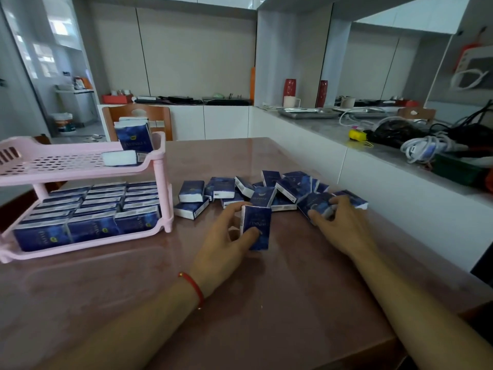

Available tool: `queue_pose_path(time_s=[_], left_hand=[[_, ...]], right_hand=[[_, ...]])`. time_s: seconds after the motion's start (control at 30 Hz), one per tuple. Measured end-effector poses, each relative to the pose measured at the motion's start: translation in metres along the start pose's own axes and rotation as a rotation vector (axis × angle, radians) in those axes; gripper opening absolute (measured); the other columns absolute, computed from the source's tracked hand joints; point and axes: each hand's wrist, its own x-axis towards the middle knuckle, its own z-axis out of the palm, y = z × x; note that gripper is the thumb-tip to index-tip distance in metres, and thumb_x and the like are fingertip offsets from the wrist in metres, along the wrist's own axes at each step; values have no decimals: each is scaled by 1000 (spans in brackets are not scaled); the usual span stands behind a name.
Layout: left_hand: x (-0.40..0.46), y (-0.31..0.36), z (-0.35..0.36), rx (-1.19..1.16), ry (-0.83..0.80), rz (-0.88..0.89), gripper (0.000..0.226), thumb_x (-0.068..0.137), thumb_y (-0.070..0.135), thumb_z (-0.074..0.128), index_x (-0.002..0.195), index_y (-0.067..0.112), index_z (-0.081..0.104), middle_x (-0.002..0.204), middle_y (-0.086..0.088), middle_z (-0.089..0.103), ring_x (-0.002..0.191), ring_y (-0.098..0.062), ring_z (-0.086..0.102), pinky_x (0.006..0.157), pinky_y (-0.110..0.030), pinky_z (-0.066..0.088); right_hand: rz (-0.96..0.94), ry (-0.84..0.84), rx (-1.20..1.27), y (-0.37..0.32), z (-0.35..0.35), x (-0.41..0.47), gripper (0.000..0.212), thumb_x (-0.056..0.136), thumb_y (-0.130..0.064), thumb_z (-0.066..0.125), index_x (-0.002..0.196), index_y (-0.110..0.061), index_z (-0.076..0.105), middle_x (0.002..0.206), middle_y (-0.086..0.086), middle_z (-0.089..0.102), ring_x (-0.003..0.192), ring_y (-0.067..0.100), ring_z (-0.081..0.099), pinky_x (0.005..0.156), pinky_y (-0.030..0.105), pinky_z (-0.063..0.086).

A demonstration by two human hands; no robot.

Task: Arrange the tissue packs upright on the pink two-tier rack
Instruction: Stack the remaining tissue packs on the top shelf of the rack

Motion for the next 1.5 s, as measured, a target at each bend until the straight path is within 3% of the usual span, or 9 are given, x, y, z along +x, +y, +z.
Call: queue_pose_path(time_s=[0.23,0.47,0.67,0.87,1.03,1.2,1.27,1.37,1.5], left_hand=[[0,-3,-17,120,40,40,61,83,9,71,124,47,49,111,5,65,93,-18,67,78,-34,60],[9,9,-35,205,219,110,26,86,20,77,106,23,61,95,6,72,81,-8,65,68,-23,53],[-6,15,-84,222,20,108,21,91,38,71,105,23,74,97,-4,74,93,-30,70,83,-50,58],[-34,22,-141,271,-111,6,56,83,62,67,122,22,66,111,0,72,103,-11,69,84,-25,56],[-53,9,-168,339,-103,-74,54,74,15,88,121,20,62,111,6,73,102,-9,70,85,-21,56],[-54,4,-176,288,-54,-53,59,74,9,88,122,24,57,116,10,70,103,-11,70,91,-32,58],[-54,5,-177,316,-34,-26,58,74,17,88,121,27,57,117,12,70,106,-10,69,94,-37,57],[-54,7,-185,361,61,65,56,74,28,86,120,33,57,120,14,68,113,-11,65,99,-40,53],[-56,10,-195,303,155,127,54,76,30,82,123,35,56,122,11,68,114,-16,66,98,-43,54]], right_hand=[[-36,145,544,-15,-12,-13,15,91,-24,63,106,-24,63,96,-1,66,88,20,63,66,30,46],[-351,-276,815,-46,-17,-36,36,90,-1,68,119,-22,64,113,-5,70,109,10,66,85,32,59],[-604,-479,707,-103,-6,-51,36,86,-9,75,119,-20,66,116,-4,70,111,9,66,94,28,55],[-750,-523,576,-172,25,-74,38,83,-18,79,117,-25,64,104,-11,68,96,5,67,85,29,59],[-862,-533,484,-197,38,-89,37,82,-29,80,116,-29,65,97,-13,65,89,4,63,77,23,56],[-1048,-43,434,-248,14,-56,33,86,-38,68,115,-23,65,105,-11,63,92,1,56,78,13,47],[-1049,6,344,-276,10,-35,36,87,-38,70,119,-22,65,114,-7,61,101,5,50,85,20,42],[-1039,-204,159,-305,16,-13,47,85,-42,73,128,-29,61,121,-10,59,109,8,45,87,26,38],[-1036,-396,160,-318,28,4,43,83,-36,76,124,-29,67,114,-15,67,100,0,59,81,10,45]])
